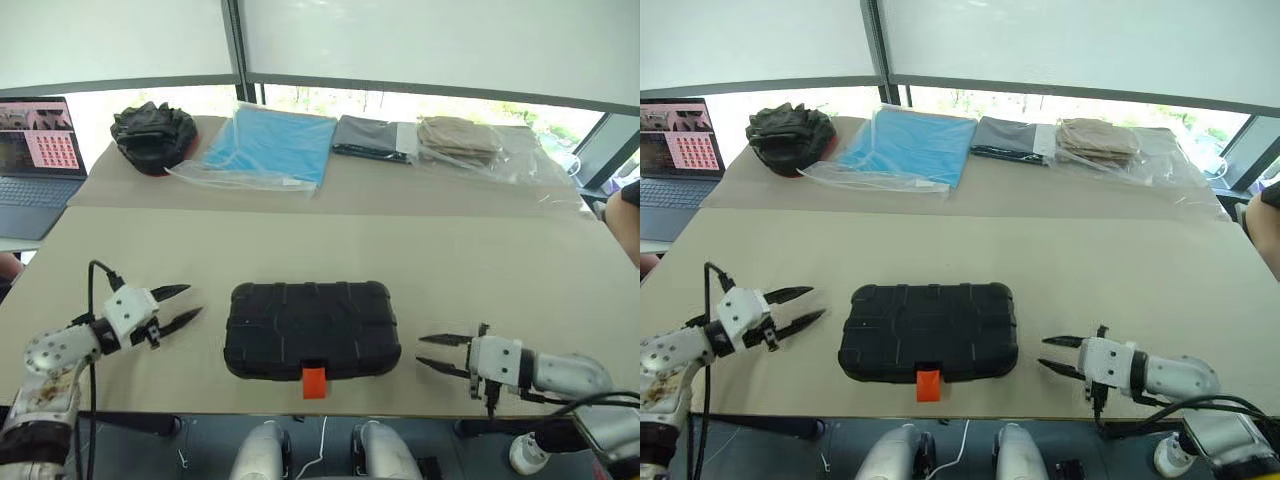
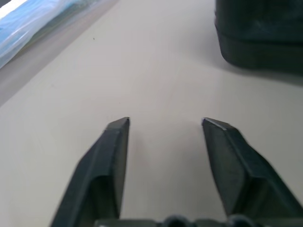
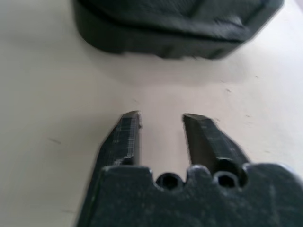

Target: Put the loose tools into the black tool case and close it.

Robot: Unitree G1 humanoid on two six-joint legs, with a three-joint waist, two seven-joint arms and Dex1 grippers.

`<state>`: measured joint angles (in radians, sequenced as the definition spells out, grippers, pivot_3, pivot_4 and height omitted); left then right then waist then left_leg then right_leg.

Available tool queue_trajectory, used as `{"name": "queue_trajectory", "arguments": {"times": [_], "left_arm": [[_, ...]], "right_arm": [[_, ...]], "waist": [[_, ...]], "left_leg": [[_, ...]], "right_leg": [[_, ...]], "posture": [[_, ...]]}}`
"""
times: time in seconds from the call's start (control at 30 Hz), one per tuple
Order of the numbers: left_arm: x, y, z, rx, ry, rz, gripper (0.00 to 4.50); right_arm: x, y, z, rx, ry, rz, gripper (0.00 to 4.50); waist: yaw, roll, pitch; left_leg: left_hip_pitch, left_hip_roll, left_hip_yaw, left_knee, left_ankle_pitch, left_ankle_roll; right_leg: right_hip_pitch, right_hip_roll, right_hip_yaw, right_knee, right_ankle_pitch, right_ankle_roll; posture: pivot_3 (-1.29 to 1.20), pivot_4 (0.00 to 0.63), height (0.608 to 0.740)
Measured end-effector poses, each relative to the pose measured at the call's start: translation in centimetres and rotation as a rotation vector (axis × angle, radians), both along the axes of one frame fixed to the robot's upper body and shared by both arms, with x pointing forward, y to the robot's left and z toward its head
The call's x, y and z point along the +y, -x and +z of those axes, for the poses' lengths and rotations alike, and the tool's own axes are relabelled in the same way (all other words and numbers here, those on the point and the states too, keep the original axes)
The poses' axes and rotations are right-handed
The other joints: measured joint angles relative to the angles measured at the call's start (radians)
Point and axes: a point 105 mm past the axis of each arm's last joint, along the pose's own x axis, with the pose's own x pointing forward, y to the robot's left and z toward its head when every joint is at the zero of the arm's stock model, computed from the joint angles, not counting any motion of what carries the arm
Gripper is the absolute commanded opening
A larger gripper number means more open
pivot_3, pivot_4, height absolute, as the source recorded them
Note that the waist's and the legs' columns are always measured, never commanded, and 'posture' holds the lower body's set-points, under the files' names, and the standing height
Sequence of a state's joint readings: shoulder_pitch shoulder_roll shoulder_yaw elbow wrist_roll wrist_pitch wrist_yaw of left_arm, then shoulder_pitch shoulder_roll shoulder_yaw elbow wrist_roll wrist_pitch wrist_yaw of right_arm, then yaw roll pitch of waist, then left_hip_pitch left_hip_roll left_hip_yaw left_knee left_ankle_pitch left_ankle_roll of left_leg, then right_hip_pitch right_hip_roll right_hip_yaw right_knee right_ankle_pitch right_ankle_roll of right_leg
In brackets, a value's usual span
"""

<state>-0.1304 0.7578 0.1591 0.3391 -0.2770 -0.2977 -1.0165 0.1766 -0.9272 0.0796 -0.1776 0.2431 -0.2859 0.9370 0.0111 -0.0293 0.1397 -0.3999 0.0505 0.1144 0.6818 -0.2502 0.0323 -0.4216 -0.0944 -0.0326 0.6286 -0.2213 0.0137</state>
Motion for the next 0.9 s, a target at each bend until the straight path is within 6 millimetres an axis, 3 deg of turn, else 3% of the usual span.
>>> {"name": "queue_trajectory", "arguments": {"times": [0.07,0.17,0.27,0.37,0.63,0.73,0.9], "left_arm": [[-1.0,-1.0,0.4,0.017,0.024,-0.019,0.68],[-2.8,-2.4,0.9,0.033,0.061,-0.052,0.06],[-5.2,-4.0,0.8,0.084,0.054,-0.111,0.06],[-6.7,-3.8,-0.5,0.192,0.025,-0.195,0.06],[-6.0,-3.0,-1.6,0.346,0.064,-0.17,0.06],[-4.6,-2.0,-1.6,0.368,0.102,-0.109,0.06],[-3.7,-0.7,-1.7,0.383,0.199,-0.014,0.06]], "right_arm": [[0.5,1.0,0.1,0.066,0.001,0.016,0.0],[1.8,1.8,0.2,0.115,-0.004,0.04,0.0],[3.8,2.6,-0.3,0.174,-0.004,0.091,0.0],[5.5,2.6,-1.0,0.231,0.009,0.122,0.0],[7.5,-1.2,0.1,0.164,-0.007,0.086,0.0],[7.6,-4.5,0.9,0.11,-0.021,0.032,0.0],[7.7,-7.6,1.7,0.053,-0.047,-0.031,0.0]], "waist": [[0.001,0.0,0.0],[0.001,-0.001,0.0],[0.001,-0.001,0.0],[-0.008,-0.002,0.0],[-0.01,-0.003,0.001],[-0.025,-0.005,0.001],[-0.024,-0.005,0.002]], "left_leg": [[0.0,0.0,0.0,0.0,0.0,0.0],[0.0,0.0,0.0,0.001,0.0,0.0],[-0.001,-0.001,-0.001,0.001,0.0,0.0],[-0.003,-0.001,0.0,0.002,0.0,0.0],[-0.005,-0.001,-0.001,0.002,0.0,0.0],[-0.004,-0.001,-0.001,0.002,0.0,0.0],[-0.004,0.0,-0.002,0.002,0.001,-0.001]], "right_leg": [[0.0,0.0,0.0,0.0,0.0,0.0],[0.0,0.001,0.0,0.0,0.0,0.0],[0.0,0.002,0.0,0.0,0.0,0.0],[-0.002,0.003,0.001,0.0,0.0,0.0],[-0.003,0.003,0.001,0.0,0.0,0.0],[-0.003,0.003,0.002,0.001,0.0,0.0],[-0.004,0.003,0.001,0.002,0.0,0.0]], "posture": [[0.0,0.15,0.74],[0.0,0.15,0.74],[0.0,0.15,0.74],[0.0,0.15,0.74],[0.0,0.15,0.74],[0.0,0.15,0.74],[0.0,0.15,0.74]]}}
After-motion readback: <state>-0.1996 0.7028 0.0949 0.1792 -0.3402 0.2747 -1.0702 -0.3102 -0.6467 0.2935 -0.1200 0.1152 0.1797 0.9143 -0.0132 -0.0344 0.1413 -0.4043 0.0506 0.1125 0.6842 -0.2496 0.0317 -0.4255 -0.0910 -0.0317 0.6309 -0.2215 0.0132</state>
